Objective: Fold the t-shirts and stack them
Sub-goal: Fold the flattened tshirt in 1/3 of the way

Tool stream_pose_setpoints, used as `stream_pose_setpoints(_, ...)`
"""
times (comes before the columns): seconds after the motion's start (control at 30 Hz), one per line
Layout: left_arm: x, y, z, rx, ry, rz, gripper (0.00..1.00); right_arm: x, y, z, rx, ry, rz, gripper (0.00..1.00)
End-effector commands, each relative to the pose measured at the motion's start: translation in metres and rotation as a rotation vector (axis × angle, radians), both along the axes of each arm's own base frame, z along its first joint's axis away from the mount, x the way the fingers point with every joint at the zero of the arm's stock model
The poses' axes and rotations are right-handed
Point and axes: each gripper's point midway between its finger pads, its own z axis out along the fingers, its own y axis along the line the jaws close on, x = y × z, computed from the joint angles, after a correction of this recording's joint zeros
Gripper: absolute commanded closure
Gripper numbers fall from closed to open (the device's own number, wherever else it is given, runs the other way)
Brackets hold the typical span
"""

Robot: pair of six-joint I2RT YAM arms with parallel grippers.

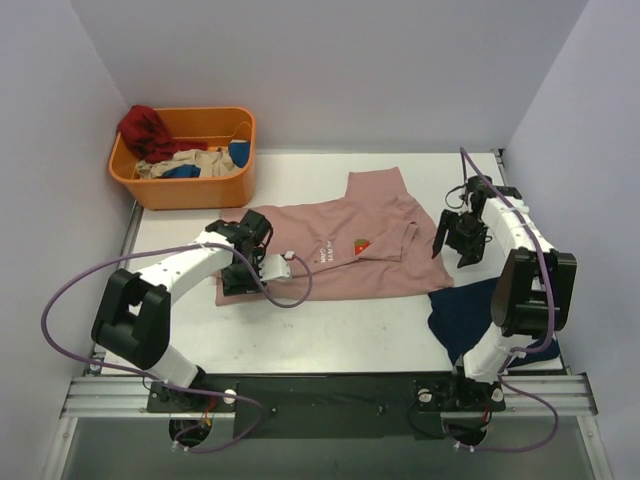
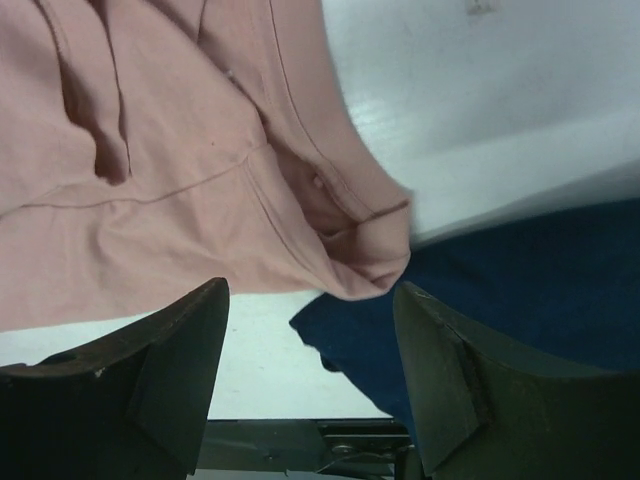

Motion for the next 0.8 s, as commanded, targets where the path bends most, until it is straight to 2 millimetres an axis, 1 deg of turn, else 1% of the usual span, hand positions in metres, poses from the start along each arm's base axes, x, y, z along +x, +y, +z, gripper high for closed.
stream_pose_setpoints(0.0, -0.001, -0.013, -0.011, -0.07, 0.013, -0.037, 0.32, 0.003, 0.006, -0.017, 0.057, 0.021, 0.006, 0.38)
stream_pose_setpoints(0.03, -0.013, -0.009, -0.021, -0.06, 0.052, -0.037, 0.31, 0.0, 0.006, -0.02, 0.057, 0.032, 0.006, 0.38)
stream_pose_setpoints(0.07, -0.013, -0.007, -0.026, -0.058, 0.041, -0.041, 0.31, -0.005, 0.006, -0.024, 0.054, 0.048, 0.002, 0.38)
stream_pose_setpoints(0.1, -0.018, 0.005, -0.037, -0.012, 0.035, -0.033, 0.31, -0.007, 0.007, -0.025, 0.061, 0.05, 0.006, 0.39)
stream_pose_setpoints(0.13, -0.009, 0.006, -0.039, -0.009, -0.014, -0.031, 0.31, -0.01, 0.007, -0.027, 0.062, 0.057, 0.005, 0.39)
stream_pose_setpoints(0.17, -0.006, 0.011, -0.046, 0.011, -0.04, -0.03, 0.31, -0.011, 0.009, -0.028, 0.07, 0.058, 0.007, 0.39)
stream_pose_setpoints(0.2, -0.003, 0.016, -0.048, 0.025, -0.055, -0.022, 0.31, -0.011, 0.01, -0.03, 0.077, 0.056, 0.011, 0.39)
stream_pose_setpoints(0.23, 0.003, 0.015, -0.049, 0.019, -0.077, -0.012, 0.31, -0.01, 0.009, -0.031, 0.073, 0.056, 0.009, 0.39)
stream_pose_setpoints(0.27, 0.006, 0.019, -0.05, 0.033, -0.09, 0.005, 0.32, -0.011, 0.01, -0.037, 0.074, 0.076, 0.011, 0.39)
stream_pose_setpoints(0.3, 0.013, 0.018, -0.05, 0.034, -0.117, 0.012, 0.32, -0.01, 0.009, -0.04, 0.074, 0.082, 0.012, 0.39)
stream_pose_setpoints(0.33, 0.016, 0.02, -0.05, 0.044, -0.13, 0.02, 0.33, -0.012, 0.01, -0.046, 0.081, 0.104, 0.015, 0.4)
stream_pose_setpoints(0.37, 0.02, 0.018, -0.05, 0.04, -0.145, 0.022, 0.35, -0.012, 0.013, -0.048, 0.096, 0.11, 0.018, 0.42)
stream_pose_setpoints(0.4, 0.019, 0.018, -0.051, 0.038, -0.144, 0.022, 0.42, -0.014, 0.014, -0.054, 0.106, 0.129, 0.018, 0.44)
stream_pose_setpoints(0.43, 0.021, 0.016, -0.051, 0.027, -0.162, 0.024, 0.51, -0.016, 0.015, -0.057, 0.115, 0.138, 0.014, 0.52)
stream_pose_setpoints(0.47, 0.019, 0.018, -0.054, 0.027, -0.158, 0.027, 0.66, -0.017, 0.015, -0.061, 0.114, 0.151, 0.004, 0.6)
stream_pose_setpoints(0.5, 0.02, 0.017, -0.054, 0.018, -0.173, 0.029, 0.77, -0.02, 0.011, -0.062, 0.098, 0.158, -0.009, 0.77)
stream_pose_setpoints(0.53, 0.016, 0.019, -0.057, 0.024, -0.165, 0.024, 1.0, -0.021, 0.007, -0.061, 0.089, 0.157, -0.032, 0.85)
stream_pose_setpoints(0.57, 0.012, 0.023, -0.058, 0.035, -0.152, 0.023, 1.0, -0.023, 0.0, -0.062, 0.075, 0.161, -0.059, 1.0)
stream_pose_setpoints(0.6, 0.008, 0.026, -0.058, 0.045, -0.142, 0.02, 1.0, -0.023, -0.01, -0.057, 0.06, 0.147, -0.107, 1.0)
stream_pose_setpoints(0.63, -0.001, 0.033, -0.057, 0.064, -0.101, 0.022, 1.0, -0.027, -0.016, -0.056, 0.053, 0.149, -0.136, 1.0)
stream_pose_setpoints(0.67, -0.003, 0.036, -0.052, 0.065, -0.093, 0.021, 1.0, -0.027, -0.025, -0.049, 0.04, 0.127, -0.177, 1.0)
stream_pose_setpoints(0.7, -0.016, 0.046, -0.049, 0.088, -0.034, 0.028, 1.0, -0.032, -0.03, -0.048, 0.033, 0.126, -0.2, 1.0)
stream_pose_setpoints(0.73, -0.019, 0.047, -0.041, 0.08, -0.027, 0.014, 1.0, -0.034, -0.037, -0.041, 0.011, 0.103, -0.226, 1.0)
stream_pose_setpoints(0.77, -0.033, 0.054, -0.037, 0.103, 0.026, 0.007, 1.0, -0.039, -0.04, -0.041, 0.0, 0.109, -0.233, 1.0)
